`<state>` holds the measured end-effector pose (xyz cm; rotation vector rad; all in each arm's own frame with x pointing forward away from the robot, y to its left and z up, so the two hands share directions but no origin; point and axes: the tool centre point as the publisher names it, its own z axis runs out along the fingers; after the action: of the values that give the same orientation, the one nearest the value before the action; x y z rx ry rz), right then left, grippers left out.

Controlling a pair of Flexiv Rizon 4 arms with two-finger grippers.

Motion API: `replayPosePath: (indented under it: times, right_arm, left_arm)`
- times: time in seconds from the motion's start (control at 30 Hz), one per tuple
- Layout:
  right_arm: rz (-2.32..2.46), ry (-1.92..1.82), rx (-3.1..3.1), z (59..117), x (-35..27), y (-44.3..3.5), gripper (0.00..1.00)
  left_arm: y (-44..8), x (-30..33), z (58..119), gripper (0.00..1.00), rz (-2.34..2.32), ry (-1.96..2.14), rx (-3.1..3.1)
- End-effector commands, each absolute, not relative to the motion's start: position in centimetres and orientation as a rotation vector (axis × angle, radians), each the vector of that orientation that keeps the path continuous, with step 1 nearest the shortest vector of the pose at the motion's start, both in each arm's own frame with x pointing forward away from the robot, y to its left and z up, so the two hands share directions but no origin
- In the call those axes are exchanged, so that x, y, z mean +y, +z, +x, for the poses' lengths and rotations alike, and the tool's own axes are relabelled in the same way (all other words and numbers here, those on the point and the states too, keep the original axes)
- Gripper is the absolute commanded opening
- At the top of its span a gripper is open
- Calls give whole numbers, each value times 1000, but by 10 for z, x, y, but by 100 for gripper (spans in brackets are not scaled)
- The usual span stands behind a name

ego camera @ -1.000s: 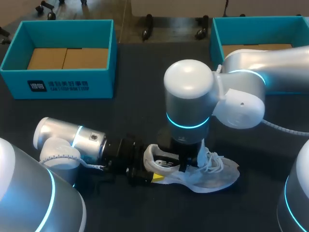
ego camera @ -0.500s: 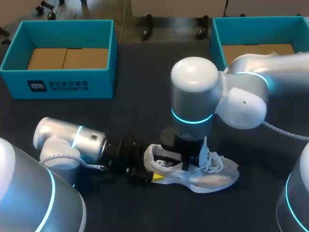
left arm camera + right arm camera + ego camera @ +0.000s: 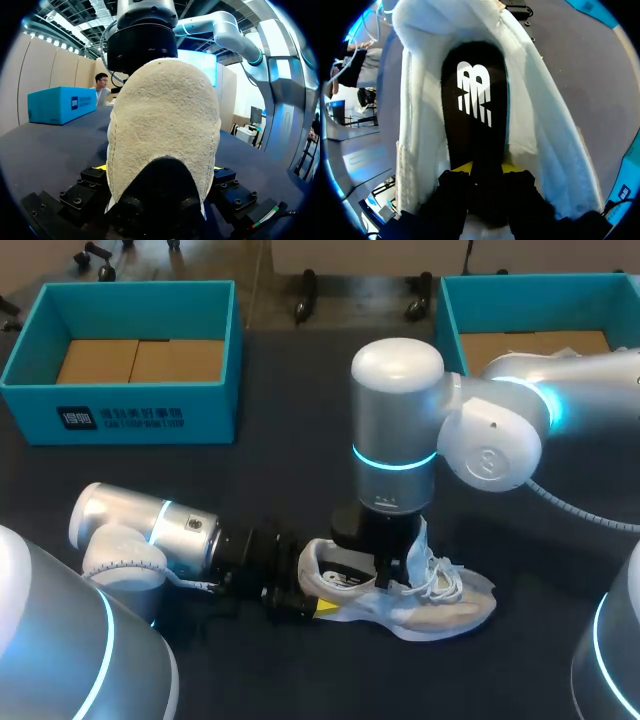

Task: Take the shoe out of the shoebox, open the shoe tongue, remove and reinsert the insole, then place the shoe into the shoebox

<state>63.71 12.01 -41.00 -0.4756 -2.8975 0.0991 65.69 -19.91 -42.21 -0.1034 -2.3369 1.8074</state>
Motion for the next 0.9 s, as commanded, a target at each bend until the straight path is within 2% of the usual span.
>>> replayPosePath:
  times: [0.03, 0.13, 0.63, 0.9]
  right_arm:
    - [-478, 105, -2904, 613, 123, -447, 9]
    - [-471, 82, -2904, 611, 122, -444, 0]
    - [-444, -169, -3050, 600, 117, -385, 0]
    - [-411, -378, -3078, 604, 118, -370, 0]
  left_arm:
    - [-425, -198, 660, 0, -104, 1807, -2337]
    - [-425, -198, 660, 0, -104, 1807, -2337]
    - [-425, -198, 660, 0, -104, 1807, -2337]
    - [-425, -198, 660, 0, -104, 1807, -2337]
